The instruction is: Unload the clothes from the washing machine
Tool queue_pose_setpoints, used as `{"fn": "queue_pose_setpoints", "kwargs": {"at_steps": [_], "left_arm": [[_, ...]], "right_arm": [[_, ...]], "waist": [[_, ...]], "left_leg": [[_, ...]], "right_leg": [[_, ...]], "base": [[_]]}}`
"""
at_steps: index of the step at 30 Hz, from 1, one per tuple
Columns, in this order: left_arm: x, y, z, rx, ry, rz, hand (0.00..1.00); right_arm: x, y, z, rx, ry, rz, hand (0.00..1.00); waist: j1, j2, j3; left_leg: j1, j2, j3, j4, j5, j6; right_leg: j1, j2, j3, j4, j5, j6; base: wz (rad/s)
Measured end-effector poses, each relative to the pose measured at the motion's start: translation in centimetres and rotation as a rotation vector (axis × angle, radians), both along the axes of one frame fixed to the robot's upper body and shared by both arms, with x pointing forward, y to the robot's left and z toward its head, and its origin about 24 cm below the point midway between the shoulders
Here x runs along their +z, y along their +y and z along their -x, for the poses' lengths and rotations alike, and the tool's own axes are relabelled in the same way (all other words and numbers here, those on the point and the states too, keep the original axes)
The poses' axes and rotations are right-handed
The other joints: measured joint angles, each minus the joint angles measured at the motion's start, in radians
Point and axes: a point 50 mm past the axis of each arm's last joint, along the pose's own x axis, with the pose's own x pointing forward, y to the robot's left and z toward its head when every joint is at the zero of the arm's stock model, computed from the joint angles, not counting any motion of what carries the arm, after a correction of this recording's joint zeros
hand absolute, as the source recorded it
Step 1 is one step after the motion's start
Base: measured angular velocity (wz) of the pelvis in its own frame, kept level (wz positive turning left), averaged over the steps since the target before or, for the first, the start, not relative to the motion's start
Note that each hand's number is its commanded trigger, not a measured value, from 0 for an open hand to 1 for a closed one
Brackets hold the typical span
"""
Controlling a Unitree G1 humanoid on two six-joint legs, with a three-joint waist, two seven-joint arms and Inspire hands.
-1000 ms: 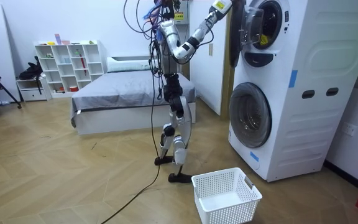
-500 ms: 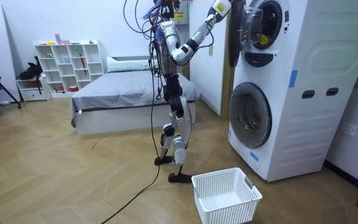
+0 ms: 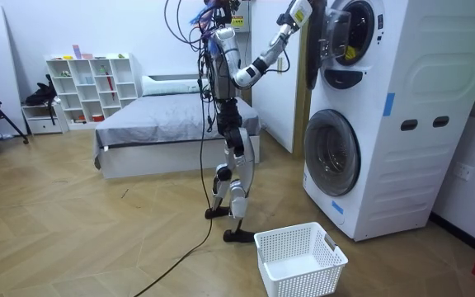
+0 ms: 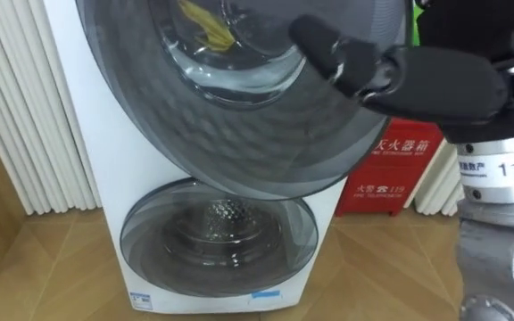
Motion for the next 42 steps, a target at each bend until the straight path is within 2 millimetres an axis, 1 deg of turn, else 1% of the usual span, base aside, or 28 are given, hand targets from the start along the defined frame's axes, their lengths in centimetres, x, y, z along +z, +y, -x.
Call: {"fn": "queue_pose_setpoints", "kwargs": {"at_steps": [2,5,9,11,14,20,23,28,36,39,42], "left_arm": [[-0.2,-0.3,0.3,-0.010,0.017,-0.011,0.00],[-0.2,-0.6,-0.6,-0.032,0.003,-0.013,0.00],[-0.4,-1.1,-1.0,-0.055,0.006,-0.015,0.00],[-0.5,-1.6,-1.1,-0.065,0.010,-0.014,0.00],[-0.6,-2.0,-1.1,-0.064,0.009,-0.011,0.00],[-0.6,-2.1,-1.2,-0.062,0.006,-0.011,0.00],[-0.6,-2.1,-1.2,-0.062,0.006,-0.011,0.00],[-0.6,-2.1,-1.2,-0.062,0.005,-0.011,0.00],[-0.6,-2.2,-1.2,-0.058,0.003,-0.022,0.00],[-0.6,-2.2,-1.2,-0.060,0.003,-0.022,0.00],[-0.6,-2.2,-1.2,-0.081,0.006,-0.021,0.00]], "right_arm": [[-0.7,0.7,0.0,0.042,-0.013,-0.068,0.00],[-1.2,1.3,-0.1,0.117,-0.026,-0.151,0.00],[-1.4,2.2,0.0,0.217,-0.038,-0.211,0.00],[-1.4,2.9,0.1,0.288,-0.051,-0.240,0.00],[-1.5,3.8,0.2,0.393,-0.059,-0.267,0.00],[-1.8,4.5,0.5,0.461,-0.075,-0.232,0.00],[-2.0,4.7,0.6,0.480,-0.081,-0.215,0.00],[-2.1,4.8,0.8,0.499,-0.093,-0.195,0.00],[-2.3,4.9,1.0,0.524,-0.109,-0.176,0.00],[-2.4,5.0,1.1,0.563,-0.113,-0.195,0.00],[-2.5,5.5,1.2,0.607,-0.123,-0.197,0.00]], "waist": [[0.001,0.008,-0.0004],[0.001,0.012,-0.0006],[0.006,0.025,-0.0019],[0.014,0.038,-0.0036],[0.019,0.044,-0.0048],[0.020,0.045,-0.0063],[0.022,0.044,-0.0091],[0.023,0.044,-0.0100],[0.026,0.045,-0.0095],[0.028,0.045,-0.0082],[0.027,0.045,-0.0068]], "left_leg": [[0.002,0.001,0.000,0.004,0.000,0.000],[0.002,0.001,0.000,0.002,0.000,0.000],[-0.001,0.001,0.000,-0.005,0.000,0.000],[-0.002,0.000,0.000,-0.005,0.000,0.000],[-0.004,-0.001,-0.005,-0.004,0.000,0.000],[-0.009,-0.001,-0.014,0.004,0.002,-0.003],[-0.009,-0.001,-0.015,0.004,0.003,-0.004],[-0.009,-0.001,-0.016,0.005,0.004,-0.004],[-0.009,-0.001,-0.016,0.005,0.004,-0.004],[-0.008,-0.001,-0.016,0.005,0.004,-0.004],[-0.007,-0.001,-0.015,0.006,0.004,-0.004]], "right_leg": [[0.006,0.001,0.000,-0.010,0.004,-0.001],[0.005,0.002,0.003,-0.009,0.004,-0.001],[-0.005,0.006,0.013,-0.006,0.008,-0.003],[-0.011,0.007,0.017,-0.001,0.009,-0.004],[-0.021,0.008,0.023,0.011,0.009,-0.007],[-0.025,0.008,0.023,0.017,0.010,-0.012],[-0.024,0.009,0.023,0.017,0.011,-0.014],[-0.023,0.008,0.023,0.017,0.012,-0.014],[-0.023,0.008,0.023,0.017,0.012,-0.014],[-0.023,0.008,0.023,0.017,0.012,-0.014],[-0.023,0.008,0.023,0.019,0.012,-0.014]], "base": [[-0.02],[0.00],[-0.08],[-0.12],[-0.10],[0.00],[0.00],[0.00],[0.00],[0.00],[0.00]]}}
